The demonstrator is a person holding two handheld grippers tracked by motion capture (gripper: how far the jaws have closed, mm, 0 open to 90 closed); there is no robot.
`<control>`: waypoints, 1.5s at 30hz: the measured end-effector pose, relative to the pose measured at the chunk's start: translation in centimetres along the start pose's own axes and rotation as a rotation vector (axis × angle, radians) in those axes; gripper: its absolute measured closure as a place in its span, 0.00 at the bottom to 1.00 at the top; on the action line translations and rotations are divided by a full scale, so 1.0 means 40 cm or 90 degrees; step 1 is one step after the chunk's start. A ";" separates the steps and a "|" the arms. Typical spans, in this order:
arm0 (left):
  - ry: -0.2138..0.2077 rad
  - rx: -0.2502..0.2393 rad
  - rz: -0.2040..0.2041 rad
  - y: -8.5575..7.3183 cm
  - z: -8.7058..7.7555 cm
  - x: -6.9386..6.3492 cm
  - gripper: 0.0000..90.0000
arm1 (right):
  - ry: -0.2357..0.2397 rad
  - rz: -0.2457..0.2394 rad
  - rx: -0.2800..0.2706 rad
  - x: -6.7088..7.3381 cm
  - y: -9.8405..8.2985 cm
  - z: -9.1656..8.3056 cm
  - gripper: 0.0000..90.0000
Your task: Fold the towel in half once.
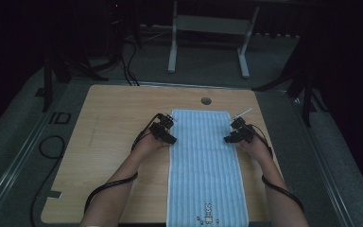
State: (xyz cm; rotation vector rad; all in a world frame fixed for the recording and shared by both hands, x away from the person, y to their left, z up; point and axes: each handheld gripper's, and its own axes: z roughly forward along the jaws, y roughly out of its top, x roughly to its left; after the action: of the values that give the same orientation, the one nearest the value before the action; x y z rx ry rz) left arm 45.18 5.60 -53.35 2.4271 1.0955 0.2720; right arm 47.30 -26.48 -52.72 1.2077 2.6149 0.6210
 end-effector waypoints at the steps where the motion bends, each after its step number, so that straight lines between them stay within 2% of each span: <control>1: -0.004 -0.001 0.001 0.001 0.000 -0.001 0.49 | 0.001 0.000 0.004 0.000 0.002 0.000 0.62; 3: -0.009 -0.003 0.003 0.002 0.001 -0.005 0.54 | -0.002 -0.005 0.010 0.002 0.003 -0.001 0.65; 4: -0.014 -0.006 0.008 0.003 0.000 -0.008 0.57 | -0.003 -0.006 0.013 0.002 0.004 -0.001 0.71; 6: -0.024 -0.011 0.018 0.005 0.001 -0.015 0.69 | -0.013 -0.011 0.014 0.002 0.004 -0.002 0.81; 8: -0.036 -0.017 0.027 0.008 0.003 -0.025 0.85 | -0.015 -0.010 0.013 0.003 0.004 -0.003 0.93; 10: -0.034 -0.015 0.024 0.012 0.003 -0.030 0.96 | -0.016 -0.011 0.014 0.003 0.005 -0.003 0.95; 12: -0.030 -0.023 0.023 0.013 -0.004 -0.031 0.98 | -0.016 -0.012 0.016 0.005 0.008 -0.007 0.96; 14: -0.039 -0.043 0.011 0.012 -0.021 -0.025 0.98 | -0.014 -0.018 0.010 0.007 0.013 -0.018 0.96; 15: -0.039 -0.043 0.011 0.012 -0.021 -0.025 0.98 | -0.014 -0.018 0.010 0.007 0.013 -0.018 0.96; 16: -0.049 -0.057 0.003 0.012 -0.045 -0.020 0.98 | -0.015 -0.022 0.006 0.009 0.015 -0.028 0.96; 19: -0.061 -0.081 0.009 0.007 -0.093 -0.021 0.98 | -0.022 -0.048 -0.016 0.028 0.023 -0.082 0.96; 21: -0.058 -0.094 0.020 -0.003 -0.128 -0.025 0.98 | -0.021 -0.069 -0.030 0.043 0.022 -0.120 0.96; 24: -0.067 -0.106 0.016 -0.028 -0.174 -0.036 0.98 | -0.013 -0.089 -0.052 0.071 0.004 -0.179 0.96; 26: -0.074 -0.116 0.025 -0.053 -0.208 -0.056 0.98 | -0.002 -0.101 -0.070 0.095 -0.020 -0.216 0.95; 28: -0.080 -0.125 0.042 -0.086 -0.242 -0.091 0.98 | 0.009 -0.119 -0.081 0.123 -0.052 -0.241 0.95; 29: -0.089 -0.125 0.054 -0.100 -0.253 -0.109 0.98 | 0.007 -0.130 -0.081 0.137 -0.070 -0.250 0.95; 31: -0.089 -0.122 0.077 -0.130 -0.273 -0.148 0.98 | 0.013 -0.133 -0.083 0.162 -0.106 -0.262 0.95; 32: -0.099 -0.119 0.086 -0.145 -0.281 -0.163 0.98 | 0.015 -0.139 -0.083 0.176 -0.126 -0.266 0.95; 33: -0.108 -0.118 0.082 -0.161 -0.285 -0.177 0.98 | 0.017 -0.143 -0.082 0.188 -0.147 -0.270 0.95; 34: -0.116 -0.105 0.091 -0.177 -0.286 -0.191 0.98 | 0.024 -0.135 -0.085 0.199 -0.168 -0.271 0.95; 35: -0.140 -0.088 0.102 -0.193 -0.282 -0.204 0.98 | 0.035 -0.134 -0.083 0.211 -0.190 -0.271 0.93; 36: -0.152 -0.072 0.110 -0.205 -0.278 -0.214 0.97 | 0.044 -0.139 -0.074 0.221 -0.210 -0.271 0.85; 37: -0.142 -0.067 0.120 -0.215 -0.278 -0.223 0.96 | 0.044 -0.138 -0.072 0.227 -0.228 -0.272 0.80; 39: -0.149 -0.070 0.137 -0.223 -0.281 -0.232 0.84 | 0.040 -0.123 -0.088 0.228 -0.252 -0.286 0.79; 42: -0.146 -0.075 0.144 -0.217 -0.270 -0.247 0.71 | 0.049 -0.097 -0.102 0.229 -0.266 -0.299 0.78; 45: -0.145 -0.064 0.150 -0.207 -0.244 -0.254 0.67 | 0.057 -0.102 -0.095 0.240 -0.270 -0.277 0.75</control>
State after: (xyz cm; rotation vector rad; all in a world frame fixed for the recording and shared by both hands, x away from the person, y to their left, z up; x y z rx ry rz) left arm 29.53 5.97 -48.74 2.4256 0.6828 0.1164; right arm 29.94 -28.66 -47.67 0.9372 2.6493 0.8382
